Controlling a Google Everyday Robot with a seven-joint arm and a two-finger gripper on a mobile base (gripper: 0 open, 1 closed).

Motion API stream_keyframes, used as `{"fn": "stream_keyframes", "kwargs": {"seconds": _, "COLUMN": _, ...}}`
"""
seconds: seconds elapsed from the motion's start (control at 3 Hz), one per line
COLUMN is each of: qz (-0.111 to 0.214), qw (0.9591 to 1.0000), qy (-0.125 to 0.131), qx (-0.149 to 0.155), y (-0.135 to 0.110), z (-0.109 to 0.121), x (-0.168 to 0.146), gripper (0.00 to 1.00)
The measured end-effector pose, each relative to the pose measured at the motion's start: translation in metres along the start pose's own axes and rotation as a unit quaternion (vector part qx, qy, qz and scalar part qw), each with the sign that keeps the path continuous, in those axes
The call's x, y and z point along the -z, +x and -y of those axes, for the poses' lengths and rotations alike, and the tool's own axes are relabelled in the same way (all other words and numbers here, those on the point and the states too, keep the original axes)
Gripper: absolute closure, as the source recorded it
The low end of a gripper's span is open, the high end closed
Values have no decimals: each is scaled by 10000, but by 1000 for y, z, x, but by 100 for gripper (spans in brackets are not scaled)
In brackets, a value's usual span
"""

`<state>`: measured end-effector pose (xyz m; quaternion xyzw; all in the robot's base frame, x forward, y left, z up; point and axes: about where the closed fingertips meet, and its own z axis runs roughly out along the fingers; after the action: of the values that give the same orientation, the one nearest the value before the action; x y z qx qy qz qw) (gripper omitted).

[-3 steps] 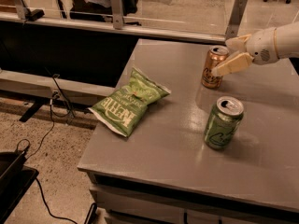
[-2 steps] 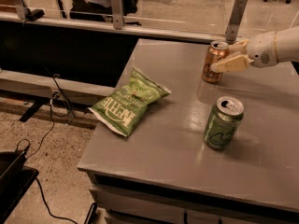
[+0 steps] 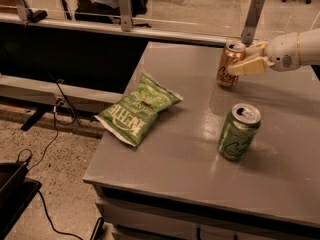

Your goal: Knock orange can over

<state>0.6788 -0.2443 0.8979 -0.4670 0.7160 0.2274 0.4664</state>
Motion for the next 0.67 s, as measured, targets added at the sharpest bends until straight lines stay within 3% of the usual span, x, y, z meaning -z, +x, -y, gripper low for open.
{"fn": "stream_keyframes", "kwargs": {"seconds": 0.33, "qz": -255, "qw": 9992, "qy": -110, "qx": 286, "y": -15, "z": -10, "x": 11, "gripper": 76}}
{"fn": "stream_keyframes", "kwargs": {"seconds": 0.67, "qz": -957, "qw": 9934, "qy": -248, "qx": 584, "y": -20, "z": -29, "x": 21, "gripper": 65}}
